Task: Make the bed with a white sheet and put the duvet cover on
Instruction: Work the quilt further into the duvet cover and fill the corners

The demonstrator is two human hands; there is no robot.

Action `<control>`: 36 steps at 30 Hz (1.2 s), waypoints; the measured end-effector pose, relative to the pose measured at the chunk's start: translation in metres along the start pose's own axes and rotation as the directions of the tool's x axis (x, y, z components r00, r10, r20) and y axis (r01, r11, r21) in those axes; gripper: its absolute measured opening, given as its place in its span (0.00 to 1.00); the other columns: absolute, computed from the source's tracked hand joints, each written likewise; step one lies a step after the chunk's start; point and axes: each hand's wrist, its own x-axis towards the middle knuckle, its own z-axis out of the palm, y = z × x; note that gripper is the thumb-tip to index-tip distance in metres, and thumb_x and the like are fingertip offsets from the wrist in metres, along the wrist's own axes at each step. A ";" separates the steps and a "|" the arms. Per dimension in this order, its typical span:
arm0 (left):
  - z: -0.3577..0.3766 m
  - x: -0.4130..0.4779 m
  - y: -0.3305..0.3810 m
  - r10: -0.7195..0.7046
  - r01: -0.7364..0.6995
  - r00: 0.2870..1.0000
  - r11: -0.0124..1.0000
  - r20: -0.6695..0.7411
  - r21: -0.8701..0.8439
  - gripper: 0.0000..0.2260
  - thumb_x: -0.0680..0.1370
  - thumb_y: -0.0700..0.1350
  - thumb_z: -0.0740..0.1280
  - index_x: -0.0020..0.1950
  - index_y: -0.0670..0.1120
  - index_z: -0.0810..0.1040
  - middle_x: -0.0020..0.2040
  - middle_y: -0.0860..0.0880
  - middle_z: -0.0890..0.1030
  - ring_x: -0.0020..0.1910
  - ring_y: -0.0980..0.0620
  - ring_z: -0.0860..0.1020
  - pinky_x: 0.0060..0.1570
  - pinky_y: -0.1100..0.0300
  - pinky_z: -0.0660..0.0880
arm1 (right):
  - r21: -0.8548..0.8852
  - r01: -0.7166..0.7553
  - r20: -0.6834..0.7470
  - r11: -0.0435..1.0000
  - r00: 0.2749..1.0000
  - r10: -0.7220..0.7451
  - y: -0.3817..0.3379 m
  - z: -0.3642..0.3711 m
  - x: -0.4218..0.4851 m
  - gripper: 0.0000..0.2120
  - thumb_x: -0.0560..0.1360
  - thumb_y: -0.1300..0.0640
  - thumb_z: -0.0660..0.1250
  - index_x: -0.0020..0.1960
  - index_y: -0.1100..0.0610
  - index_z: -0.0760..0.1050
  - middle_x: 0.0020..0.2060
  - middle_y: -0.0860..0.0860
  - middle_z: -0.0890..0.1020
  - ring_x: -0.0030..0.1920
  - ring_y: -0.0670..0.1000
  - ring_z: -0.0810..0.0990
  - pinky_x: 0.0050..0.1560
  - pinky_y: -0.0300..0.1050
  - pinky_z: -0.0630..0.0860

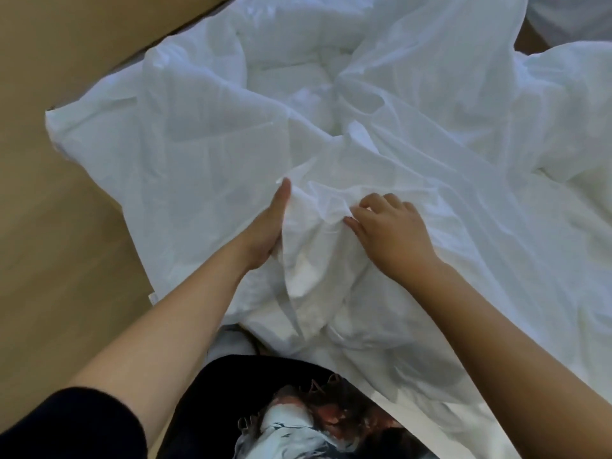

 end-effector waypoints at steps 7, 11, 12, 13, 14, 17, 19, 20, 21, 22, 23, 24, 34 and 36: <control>-0.040 -0.003 -0.010 0.001 -0.118 0.935 0.943 0.355 0.311 0.15 0.75 0.46 0.70 0.61 0.51 0.76 0.55 0.53 0.82 0.56 0.53 0.79 0.56 0.58 0.76 | 0.405 -0.230 -0.040 0.885 0.962 0.269 -0.079 -0.012 0.049 0.21 0.82 0.50 0.53 0.40 0.62 0.74 0.36 0.54 0.76 0.39 0.55 0.74 0.41 0.49 0.70; -0.081 0.020 -0.007 0.113 -0.049 0.976 0.947 0.187 -0.319 0.12 0.81 0.42 0.58 0.51 0.47 0.81 0.45 0.50 0.84 0.47 0.52 0.82 0.42 0.63 0.77 | 0.289 -0.322 0.118 0.902 0.947 0.300 -0.085 0.005 0.061 0.15 0.80 0.51 0.57 0.50 0.61 0.74 0.46 0.57 0.78 0.48 0.59 0.75 0.49 0.50 0.69; -0.086 0.024 -0.009 0.032 0.032 0.989 0.910 0.148 -0.414 0.12 0.81 0.41 0.57 0.48 0.46 0.81 0.41 0.50 0.84 0.42 0.52 0.82 0.37 0.63 0.77 | 0.268 -0.334 0.120 0.904 0.942 0.313 -0.084 0.009 0.059 0.15 0.78 0.50 0.60 0.57 0.61 0.74 0.51 0.57 0.78 0.52 0.59 0.75 0.52 0.48 0.68; -0.090 0.027 -0.012 -0.061 0.122 0.988 0.868 0.141 -0.481 0.11 0.81 0.42 0.58 0.48 0.45 0.81 0.38 0.49 0.84 0.39 0.52 0.82 0.34 0.63 0.76 | 0.218 -0.343 0.147 0.914 0.937 0.316 -0.085 0.014 0.057 0.19 0.77 0.49 0.62 0.62 0.59 0.72 0.56 0.56 0.77 0.56 0.58 0.73 0.56 0.48 0.65; -0.092 0.031 -0.016 -0.126 0.187 0.980 0.842 0.152 -0.506 0.11 0.81 0.42 0.58 0.49 0.44 0.80 0.39 0.48 0.84 0.38 0.51 0.82 0.33 0.63 0.77 | 0.148 -0.344 0.186 0.927 0.930 0.316 -0.087 0.020 0.054 0.23 0.75 0.47 0.64 0.65 0.58 0.70 0.60 0.55 0.74 0.61 0.58 0.71 0.61 0.48 0.62; -0.099 0.035 -0.026 -0.160 0.202 0.976 0.921 0.151 -0.333 0.14 0.81 0.47 0.56 0.56 0.45 0.79 0.48 0.46 0.84 0.44 0.51 0.82 0.40 0.60 0.77 | -0.146 -0.336 0.324 0.930 0.872 0.366 -0.095 0.038 0.057 0.33 0.72 0.45 0.66 0.70 0.57 0.59 0.68 0.56 0.65 0.70 0.57 0.60 0.67 0.55 0.55; -0.110 0.041 -0.034 -0.099 0.101 0.991 0.995 0.093 -0.014 0.15 0.79 0.51 0.57 0.59 0.48 0.78 0.51 0.47 0.82 0.44 0.51 0.80 0.42 0.59 0.74 | -0.265 -0.316 0.394 0.911 0.827 0.402 -0.100 0.048 0.063 0.31 0.74 0.50 0.65 0.70 0.59 0.57 0.67 0.58 0.64 0.69 0.59 0.61 0.66 0.59 0.57; -0.115 0.044 -0.038 -0.095 0.087 0.993 0.991 0.077 0.102 0.15 0.77 0.53 0.58 0.58 0.50 0.78 0.49 0.48 0.81 0.42 0.51 0.78 0.40 0.60 0.72 | -0.294 -0.293 0.401 0.910 0.826 0.396 -0.101 0.052 0.066 0.25 0.75 0.54 0.63 0.68 0.60 0.60 0.65 0.58 0.67 0.67 0.59 0.65 0.63 0.57 0.61; -0.118 0.046 -0.041 -0.123 0.111 0.990 0.982 0.067 0.150 0.13 0.76 0.55 0.59 0.56 0.53 0.77 0.47 0.50 0.81 0.39 0.52 0.77 0.36 0.62 0.71 | -0.307 -0.269 0.389 0.913 0.840 0.378 -0.102 0.055 0.069 0.19 0.76 0.59 0.60 0.66 0.61 0.64 0.61 0.58 0.71 0.63 0.59 0.69 0.59 0.54 0.65; -0.119 0.047 -0.046 -0.167 0.156 0.984 0.974 0.055 0.167 0.10 0.77 0.55 0.60 0.54 0.55 0.77 0.44 0.53 0.81 0.37 0.55 0.77 0.31 0.65 0.70 | -0.297 -0.255 0.367 0.920 0.859 0.356 -0.102 0.057 0.072 0.15 0.76 0.62 0.58 0.62 0.61 0.66 0.58 0.58 0.74 0.58 0.59 0.73 0.54 0.51 0.67; -0.118 0.047 -0.049 -0.201 0.192 0.979 0.967 0.038 0.168 0.08 0.78 0.55 0.61 0.53 0.55 0.77 0.42 0.56 0.80 0.35 0.58 0.77 0.27 0.67 0.69 | -0.262 -0.254 0.352 0.931 0.873 0.337 -0.100 0.058 0.075 0.12 0.76 0.64 0.57 0.59 0.61 0.68 0.53 0.57 0.76 0.53 0.58 0.75 0.47 0.49 0.68; -0.116 0.047 -0.054 -0.217 0.212 0.976 0.964 0.015 0.158 0.08 0.77 0.53 0.63 0.53 0.54 0.77 0.40 0.56 0.80 0.34 0.59 0.78 0.25 0.68 0.70 | -0.205 -0.281 0.326 0.938 0.883 0.336 -0.099 0.056 0.077 0.09 0.75 0.64 0.58 0.55 0.59 0.68 0.48 0.56 0.77 0.47 0.58 0.76 0.41 0.47 0.67; -0.070 0.033 -0.046 -0.241 0.260 0.960 0.957 -0.144 0.127 0.10 0.79 0.48 0.59 0.48 0.44 0.77 0.36 0.48 0.76 0.35 0.50 0.74 0.34 0.58 0.70 | -0.010 -0.391 0.105 0.920 0.915 0.390 -0.094 0.012 0.043 0.13 0.70 0.61 0.63 0.55 0.59 0.70 0.47 0.55 0.74 0.47 0.57 0.72 0.46 0.48 0.65; -0.066 0.030 -0.027 -0.240 0.244 0.963 0.970 -0.124 0.016 0.09 0.79 0.47 0.60 0.49 0.45 0.78 0.41 0.46 0.80 0.39 0.48 0.79 0.37 0.56 0.75 | 0.080 -0.269 -0.160 0.960 0.947 0.279 -0.107 0.006 0.029 0.15 0.66 0.63 0.67 0.52 0.65 0.74 0.46 0.59 0.75 0.45 0.61 0.74 0.48 0.51 0.69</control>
